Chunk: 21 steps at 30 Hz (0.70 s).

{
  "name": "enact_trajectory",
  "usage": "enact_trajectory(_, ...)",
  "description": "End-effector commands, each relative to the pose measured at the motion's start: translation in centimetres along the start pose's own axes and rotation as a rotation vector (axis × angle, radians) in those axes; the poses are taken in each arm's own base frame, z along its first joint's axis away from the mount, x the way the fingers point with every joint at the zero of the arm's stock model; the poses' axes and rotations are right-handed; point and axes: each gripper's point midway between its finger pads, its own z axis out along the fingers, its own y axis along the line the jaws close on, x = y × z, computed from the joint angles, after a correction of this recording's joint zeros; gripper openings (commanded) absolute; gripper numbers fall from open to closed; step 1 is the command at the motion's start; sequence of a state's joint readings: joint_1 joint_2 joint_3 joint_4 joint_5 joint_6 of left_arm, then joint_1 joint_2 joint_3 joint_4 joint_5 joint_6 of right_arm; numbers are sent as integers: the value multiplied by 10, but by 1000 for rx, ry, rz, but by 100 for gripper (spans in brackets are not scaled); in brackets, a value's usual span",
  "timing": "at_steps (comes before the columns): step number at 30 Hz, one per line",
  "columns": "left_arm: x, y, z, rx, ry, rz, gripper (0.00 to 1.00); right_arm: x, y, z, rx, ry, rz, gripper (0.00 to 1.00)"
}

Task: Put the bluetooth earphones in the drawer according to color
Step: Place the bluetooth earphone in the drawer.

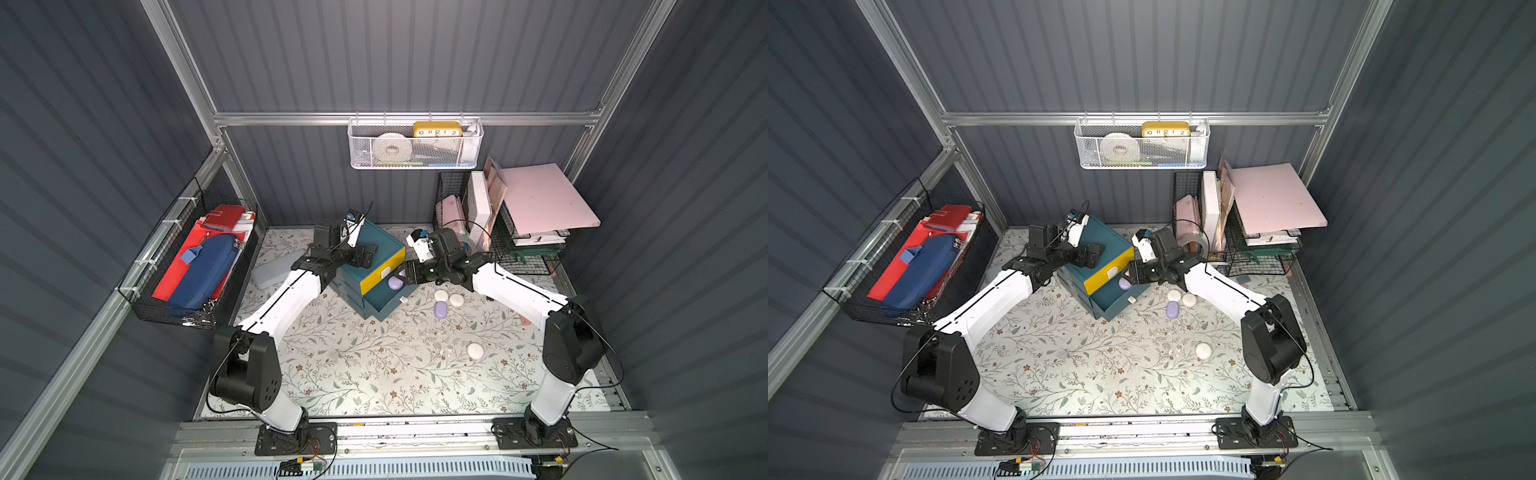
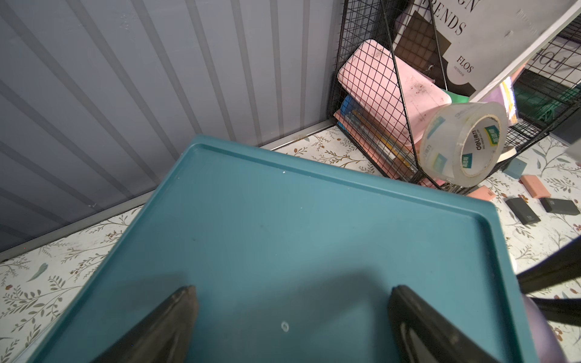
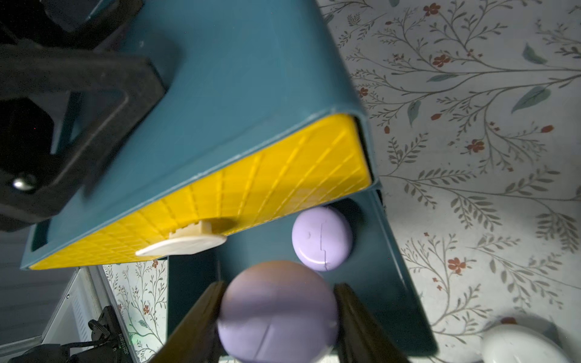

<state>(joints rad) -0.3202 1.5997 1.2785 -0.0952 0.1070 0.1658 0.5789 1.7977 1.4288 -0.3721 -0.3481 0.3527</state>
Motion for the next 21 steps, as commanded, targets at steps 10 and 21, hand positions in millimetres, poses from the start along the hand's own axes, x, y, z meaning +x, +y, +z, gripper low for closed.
enact_trajectory(10,71,-14,8,38,246,-39,99,-8,10,1,-27,-18,-12,68)
enact_trajectory(21,71,-14,8,40,246,-39,99,-26,6,-26,61,-123,-40,77)
